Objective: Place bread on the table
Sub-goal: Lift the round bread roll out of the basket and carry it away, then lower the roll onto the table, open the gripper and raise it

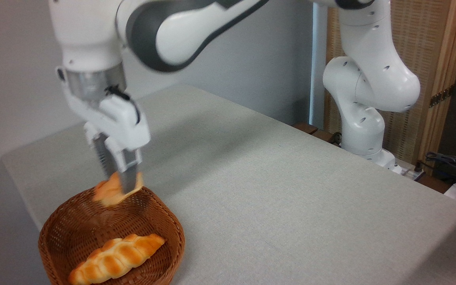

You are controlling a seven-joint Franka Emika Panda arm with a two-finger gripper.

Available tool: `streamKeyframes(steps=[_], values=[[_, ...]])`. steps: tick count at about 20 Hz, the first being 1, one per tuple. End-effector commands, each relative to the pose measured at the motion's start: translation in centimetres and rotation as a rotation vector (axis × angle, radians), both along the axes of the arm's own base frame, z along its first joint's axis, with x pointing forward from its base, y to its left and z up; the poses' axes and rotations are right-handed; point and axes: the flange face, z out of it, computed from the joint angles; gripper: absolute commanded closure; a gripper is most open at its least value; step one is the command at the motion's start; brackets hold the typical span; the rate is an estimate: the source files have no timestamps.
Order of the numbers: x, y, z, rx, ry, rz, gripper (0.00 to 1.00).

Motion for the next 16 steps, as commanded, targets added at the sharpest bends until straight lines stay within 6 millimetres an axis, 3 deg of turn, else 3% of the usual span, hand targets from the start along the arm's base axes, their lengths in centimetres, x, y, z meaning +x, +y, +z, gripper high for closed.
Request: streamKeyframes(steps=[1,3,5,7,11,15,16], values=[[-6.6,4.0,2.6,0.009,0.097,-0.162,0.53],[-10.2,4.0,1.1,0.016,0.135,-0.290,0.52],[-11.7,2.2,-1.3,0.018,0.177,-0.334,0.46],[-12.2,-1.0,-4.1,0.022,0.207,-0.385,0.44],[-12.1,-3.8,-8.7,0.028,0.222,-0.405,0.29],[-11.3,-6.1,-10.8,0.047,0.211,-0.321,0.00],[-11.3,-6.2,-10.9,0.047,0.213,-0.317,0.00]])
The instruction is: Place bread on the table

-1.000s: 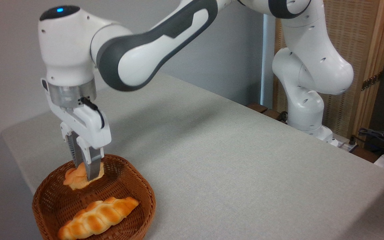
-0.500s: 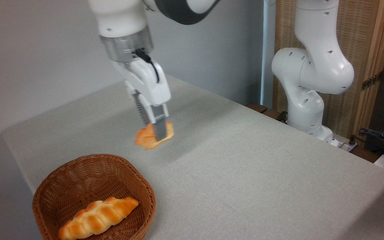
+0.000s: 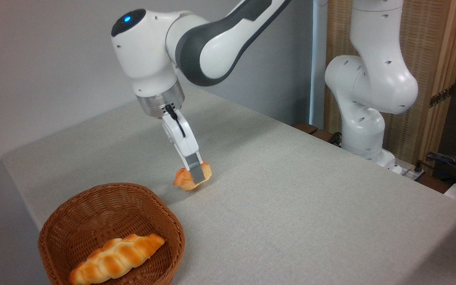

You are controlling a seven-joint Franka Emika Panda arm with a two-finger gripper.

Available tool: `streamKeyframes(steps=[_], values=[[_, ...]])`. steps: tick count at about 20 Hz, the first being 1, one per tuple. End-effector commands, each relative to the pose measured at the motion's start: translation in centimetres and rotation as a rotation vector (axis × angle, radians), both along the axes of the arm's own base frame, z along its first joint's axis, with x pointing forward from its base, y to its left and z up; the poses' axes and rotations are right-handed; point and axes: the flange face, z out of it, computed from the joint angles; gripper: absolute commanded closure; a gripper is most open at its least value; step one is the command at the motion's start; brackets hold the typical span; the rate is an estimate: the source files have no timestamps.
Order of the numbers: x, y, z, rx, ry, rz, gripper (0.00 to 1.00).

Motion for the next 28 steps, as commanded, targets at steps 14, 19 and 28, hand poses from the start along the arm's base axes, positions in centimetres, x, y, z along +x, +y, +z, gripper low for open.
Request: streamKeyframes(steps=[14,19,28], values=[[0.6,-0.4,1.6,0.005,-0.026,0.054,0.00],[3.4,3.9,9.6,-0.027,-0.111,0.175,0.00],[4.0,10.2,20.3,-0.054,-0.133,0.293,0.00]])
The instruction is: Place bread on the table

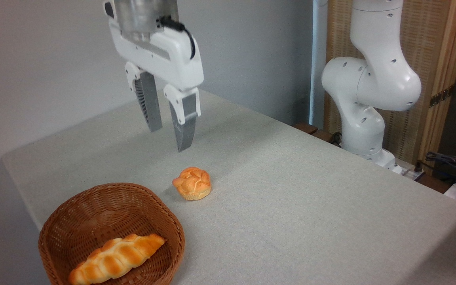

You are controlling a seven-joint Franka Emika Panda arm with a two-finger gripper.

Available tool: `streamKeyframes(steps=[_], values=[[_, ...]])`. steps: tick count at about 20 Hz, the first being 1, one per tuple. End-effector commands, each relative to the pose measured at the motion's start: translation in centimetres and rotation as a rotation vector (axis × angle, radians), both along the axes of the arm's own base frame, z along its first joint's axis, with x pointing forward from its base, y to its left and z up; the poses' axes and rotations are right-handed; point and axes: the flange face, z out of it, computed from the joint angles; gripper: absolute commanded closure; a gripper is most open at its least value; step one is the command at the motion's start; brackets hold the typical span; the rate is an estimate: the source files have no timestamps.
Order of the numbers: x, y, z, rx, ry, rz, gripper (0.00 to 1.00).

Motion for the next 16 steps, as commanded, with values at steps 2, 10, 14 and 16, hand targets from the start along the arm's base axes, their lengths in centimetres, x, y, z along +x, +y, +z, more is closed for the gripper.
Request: streamKeyframes(steps=[2,10,14,16], values=[[0.2,-1.1,0.9,-0.011,0.052,0.002,0.00],[0.2,-1.0,0.7,0.044,0.052,0.014,0.00],[0.1,-1.5,0.4,0.089,0.051,-0.002,0.00],[0.1,-1.9,0.3,0.094,0.051,-0.010,0.00]])
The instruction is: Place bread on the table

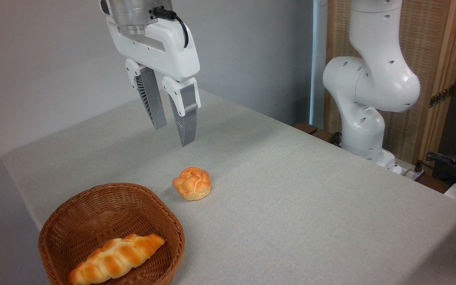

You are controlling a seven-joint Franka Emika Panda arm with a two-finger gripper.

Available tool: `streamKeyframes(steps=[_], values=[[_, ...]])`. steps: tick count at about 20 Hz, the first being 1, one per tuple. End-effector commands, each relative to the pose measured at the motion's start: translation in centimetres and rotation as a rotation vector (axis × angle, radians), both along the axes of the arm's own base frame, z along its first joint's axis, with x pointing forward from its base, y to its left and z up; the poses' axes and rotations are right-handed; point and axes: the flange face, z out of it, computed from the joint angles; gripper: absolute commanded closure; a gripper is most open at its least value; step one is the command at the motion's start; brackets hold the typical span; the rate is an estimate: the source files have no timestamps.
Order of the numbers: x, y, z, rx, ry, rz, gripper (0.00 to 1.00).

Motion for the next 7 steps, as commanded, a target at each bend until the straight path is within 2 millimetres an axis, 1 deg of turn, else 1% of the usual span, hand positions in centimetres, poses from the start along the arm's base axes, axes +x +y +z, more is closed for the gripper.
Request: streamKeyframes(steps=[1,7], values=[[-0.03,-0.41,0.03,0.022,0.011,0.006,0.00],[-0.19,-0.26,0.26,0.021,0.009,0.002,0.00]])
